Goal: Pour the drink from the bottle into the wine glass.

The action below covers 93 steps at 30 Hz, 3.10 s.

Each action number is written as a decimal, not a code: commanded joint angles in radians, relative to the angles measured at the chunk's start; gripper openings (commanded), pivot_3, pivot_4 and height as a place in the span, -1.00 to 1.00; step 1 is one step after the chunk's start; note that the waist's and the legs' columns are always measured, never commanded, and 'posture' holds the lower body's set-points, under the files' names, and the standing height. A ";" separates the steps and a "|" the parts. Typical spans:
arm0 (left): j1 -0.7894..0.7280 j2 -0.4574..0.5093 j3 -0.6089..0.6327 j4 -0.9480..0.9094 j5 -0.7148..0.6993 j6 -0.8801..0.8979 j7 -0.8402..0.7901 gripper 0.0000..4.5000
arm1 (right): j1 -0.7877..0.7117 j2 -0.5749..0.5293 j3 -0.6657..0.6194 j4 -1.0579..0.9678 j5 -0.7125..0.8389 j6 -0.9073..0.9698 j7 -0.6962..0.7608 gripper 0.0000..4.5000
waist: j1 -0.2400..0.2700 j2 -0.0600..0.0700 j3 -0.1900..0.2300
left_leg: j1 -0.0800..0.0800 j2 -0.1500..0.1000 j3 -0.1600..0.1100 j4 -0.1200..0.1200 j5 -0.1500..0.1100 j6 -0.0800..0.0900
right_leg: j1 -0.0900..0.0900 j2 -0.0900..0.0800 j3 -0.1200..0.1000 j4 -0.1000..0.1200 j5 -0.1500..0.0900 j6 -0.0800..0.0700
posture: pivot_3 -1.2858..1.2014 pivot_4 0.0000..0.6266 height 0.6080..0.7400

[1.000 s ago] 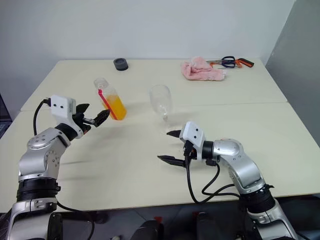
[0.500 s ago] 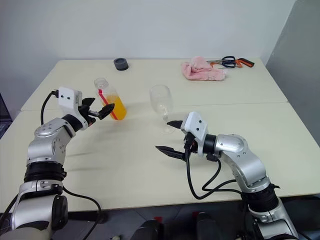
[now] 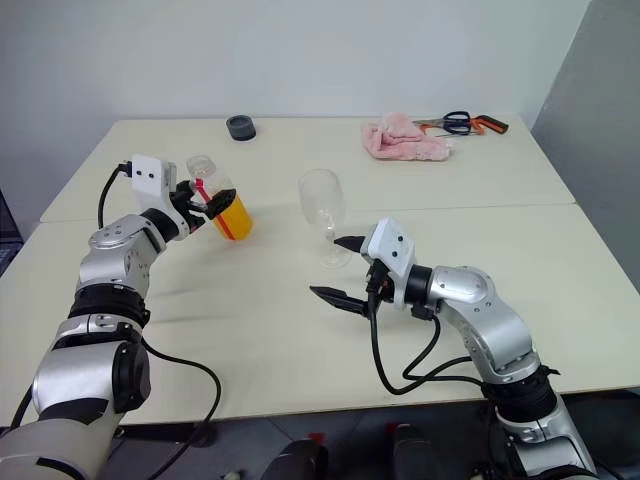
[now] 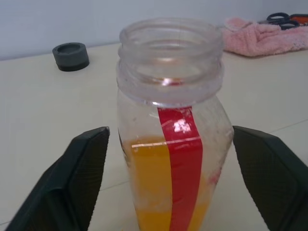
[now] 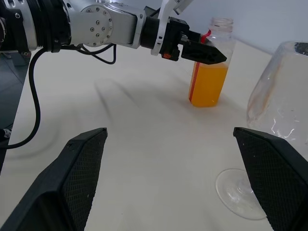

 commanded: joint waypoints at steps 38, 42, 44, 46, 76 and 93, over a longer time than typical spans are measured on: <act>-0.089 -0.070 -0.312 -0.299 0.319 -0.391 -0.037 -0.26 | -0.020 0.057 -0.115 -0.117 0.015 0.035 -0.231 1.00 | -0.001 0.000 0.000 | -0.011 -0.001 0.000 0.002 0.000 0.000 | -0.009 -0.001 0.001 0.001 0.000 0.000 | 0.03 -0.52 1.00; -0.106 -0.062 -0.326 -0.268 0.366 -0.445 0.009 -0.26 | -0.037 0.075 -0.109 -0.106 -0.001 0.064 -0.275 1.00 | -0.001 0.000 0.000 | -0.011 -0.001 0.000 0.002 0.000 0.000 | -0.010 -0.001 0.001 0.001 0.000 0.000 | 0.03 -0.52 1.00; -0.116 -0.057 -0.331 -0.256 0.395 -0.475 0.039 -0.26 | -0.039 0.076 -0.099 -0.105 -0.004 0.070 -0.284 1.00 | 0.000 0.000 0.000 | -0.011 -0.001 0.000 0.002 0.000 0.000 | -0.010 -0.001 0.001 0.001 0.000 0.000 | 0.03 -0.52 1.00; -0.125 -0.052 -0.334 -0.244 0.414 -0.498 0.060 -0.26 | -0.040 0.076 -0.091 -0.103 -0.009 0.071 -0.290 1.00 | 0.000 0.000 0.000 | -0.012 -0.002 0.000 0.003 0.000 0.000 | -0.010 -0.001 0.000 0.001 0.000 0.000 | 0.03 -0.52 1.00; -0.241 0.050 -0.460 -0.099 0.706 -0.781 0.303 -0.26 | -0.079 0.127 -0.053 -0.067 -0.065 0.107 -0.386 1.00 | -0.003 0.000 0.000 | -0.013 -0.003 0.000 0.003 0.000 0.000 | -0.011 -0.001 -0.001 0.002 0.000 0.000 | 0.03 -0.52 1.00; -0.286 0.065 -0.496 -0.063 0.766 -0.827 0.370 -0.26 | 0.003 0.003 -0.181 -0.069 0.056 -0.050 -0.188 1.00 | -0.010 0.000 0.000 | -0.013 -0.003 0.000 0.003 0.000 0.000 | -0.011 -0.001 -0.001 0.002 0.000 0.000 | 0.03 -0.52 1.00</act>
